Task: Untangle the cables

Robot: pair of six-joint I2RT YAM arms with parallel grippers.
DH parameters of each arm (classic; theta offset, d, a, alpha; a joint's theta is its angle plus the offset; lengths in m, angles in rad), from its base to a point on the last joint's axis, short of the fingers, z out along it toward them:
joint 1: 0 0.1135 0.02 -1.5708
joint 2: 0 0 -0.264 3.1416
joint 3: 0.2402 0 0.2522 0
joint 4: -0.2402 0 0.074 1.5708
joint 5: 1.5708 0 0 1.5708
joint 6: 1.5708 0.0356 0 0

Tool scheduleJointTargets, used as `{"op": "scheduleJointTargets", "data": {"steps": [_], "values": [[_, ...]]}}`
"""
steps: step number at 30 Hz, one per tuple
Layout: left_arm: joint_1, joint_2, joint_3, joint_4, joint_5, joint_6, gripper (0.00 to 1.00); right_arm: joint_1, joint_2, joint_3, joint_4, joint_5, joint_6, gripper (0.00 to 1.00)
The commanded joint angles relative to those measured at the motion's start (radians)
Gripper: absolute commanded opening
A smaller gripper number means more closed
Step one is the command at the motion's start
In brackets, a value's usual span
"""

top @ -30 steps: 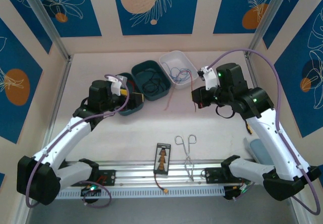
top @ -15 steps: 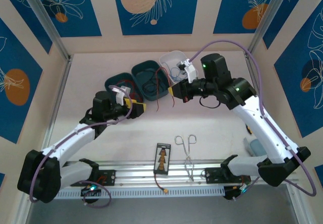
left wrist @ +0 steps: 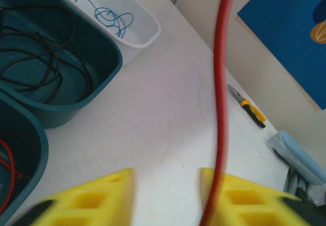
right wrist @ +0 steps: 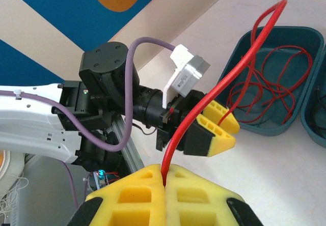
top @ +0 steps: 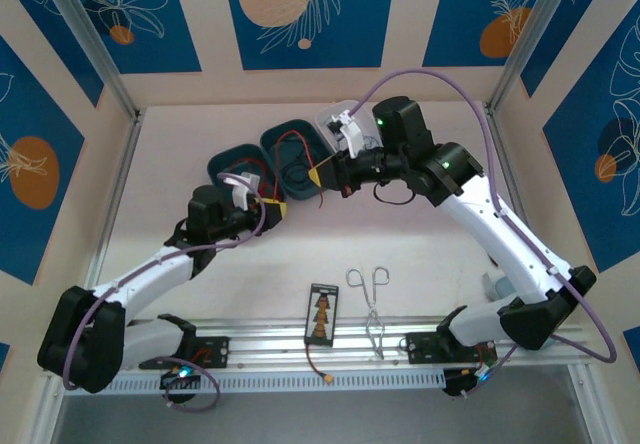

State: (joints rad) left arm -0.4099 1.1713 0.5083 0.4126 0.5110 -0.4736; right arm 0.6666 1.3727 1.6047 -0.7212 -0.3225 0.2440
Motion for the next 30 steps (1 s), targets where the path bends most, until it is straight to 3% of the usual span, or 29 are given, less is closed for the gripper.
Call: {"op": "scheduleJointTargets", "data": {"steps": [1, 4, 5, 16, 23, 30], "values": [[-0.005, -0.013, -0.016, 0.035, -0.052, -0.008, 0.19, 0.007, 0.028, 0.03, 0.02, -0.011, 0.023, 0.0], [-0.003, -0.049, -0.019, 0.008, -0.103, -0.013, 0.01, 0.008, 0.083, 0.037, 0.025, 0.027, 0.05, 0.0], [-0.003, -0.065, -0.018, -0.012, -0.12, -0.014, 0.0, 0.008, 0.109, 0.043, 0.027, 0.043, 0.063, 0.0], [0.0, -0.122, 0.064, -0.298, -0.285, -0.005, 0.0, 0.04, 0.491, 0.252, 0.064, 0.196, 0.18, 0.0], [0.032, -0.054, 0.12, -0.371, -0.367, -0.015, 0.0, 0.076, 0.742, 0.475, 0.037, 0.299, 0.202, 0.0], [0.095, 0.08, 0.15, -0.353, -0.374, -0.043, 0.0, 0.104, 0.936, 0.689, -0.006, 0.37, 0.183, 0.0]]}}
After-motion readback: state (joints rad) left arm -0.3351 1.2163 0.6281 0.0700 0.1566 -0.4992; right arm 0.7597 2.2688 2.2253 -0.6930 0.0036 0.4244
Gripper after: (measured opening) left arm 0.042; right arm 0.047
